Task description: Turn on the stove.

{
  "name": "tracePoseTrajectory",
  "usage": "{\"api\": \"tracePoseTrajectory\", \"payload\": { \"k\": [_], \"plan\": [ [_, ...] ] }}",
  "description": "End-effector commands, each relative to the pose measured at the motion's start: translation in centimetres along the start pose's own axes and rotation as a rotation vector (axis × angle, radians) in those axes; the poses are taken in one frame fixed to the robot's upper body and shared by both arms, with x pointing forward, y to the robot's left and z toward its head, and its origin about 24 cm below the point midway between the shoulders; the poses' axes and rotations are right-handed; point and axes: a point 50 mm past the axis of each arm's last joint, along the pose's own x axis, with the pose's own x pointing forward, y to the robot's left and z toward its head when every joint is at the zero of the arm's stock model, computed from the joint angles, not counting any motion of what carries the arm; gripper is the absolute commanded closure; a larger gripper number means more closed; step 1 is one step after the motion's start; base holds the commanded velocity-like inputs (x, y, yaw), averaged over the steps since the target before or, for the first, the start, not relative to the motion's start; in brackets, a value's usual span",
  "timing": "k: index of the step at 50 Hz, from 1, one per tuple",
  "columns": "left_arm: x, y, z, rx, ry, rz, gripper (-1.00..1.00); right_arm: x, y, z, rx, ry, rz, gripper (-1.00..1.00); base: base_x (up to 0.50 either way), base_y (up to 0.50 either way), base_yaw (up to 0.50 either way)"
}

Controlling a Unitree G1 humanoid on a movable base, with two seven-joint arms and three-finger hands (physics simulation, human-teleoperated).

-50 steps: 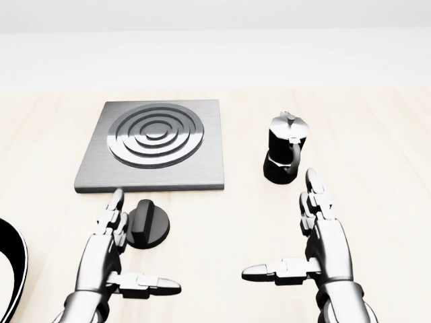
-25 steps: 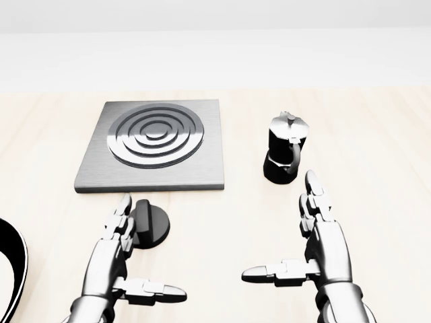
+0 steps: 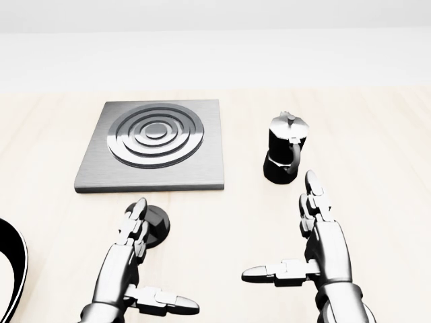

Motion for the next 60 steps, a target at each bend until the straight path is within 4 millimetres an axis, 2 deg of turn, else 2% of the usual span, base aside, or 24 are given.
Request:
{"api": "tracePoseTrajectory", "payload": {
  "k": [1, 17, 25, 33, 60],
  "plan": [
    [0.1, -0.7, 0.0, 0.005, 0.004, -0.027, -1.00, 0.0, 0.0, 0.0, 0.000, 0.000, -0.002, -1.00, 0.00, 0.00, 0.00],
    [1.3, -0.8, 1.4, 0.008, -0.024, -0.031, -1.00, 0.1, -0.1, 0.0, 0.001, 0.001, -0.007, -1.00, 0.00, 0.00, 0.00],
    [1.1, -1.1, 2.8, 0.013, -0.078, -0.039, -1.00, 0.1, 0.0, 0.0, 0.000, 0.000, -0.005, -1.00, 0.00, 0.00, 0.00],
    [0.0, -1.5, 5.6, 0.033, -0.208, -0.052, -1.00, 0.1, 0.0, 0.0, 0.000, 0.001, -0.003, -1.00, 0.00, 0.00, 0.00],
    [-3.9, -0.3, 13.6, 0.116, -0.582, -0.007, -1.00, 0.1, 0.0, -0.2, 0.000, 0.003, 0.002, -1.00, 0.00, 0.00, 0.00]
  ]
}}
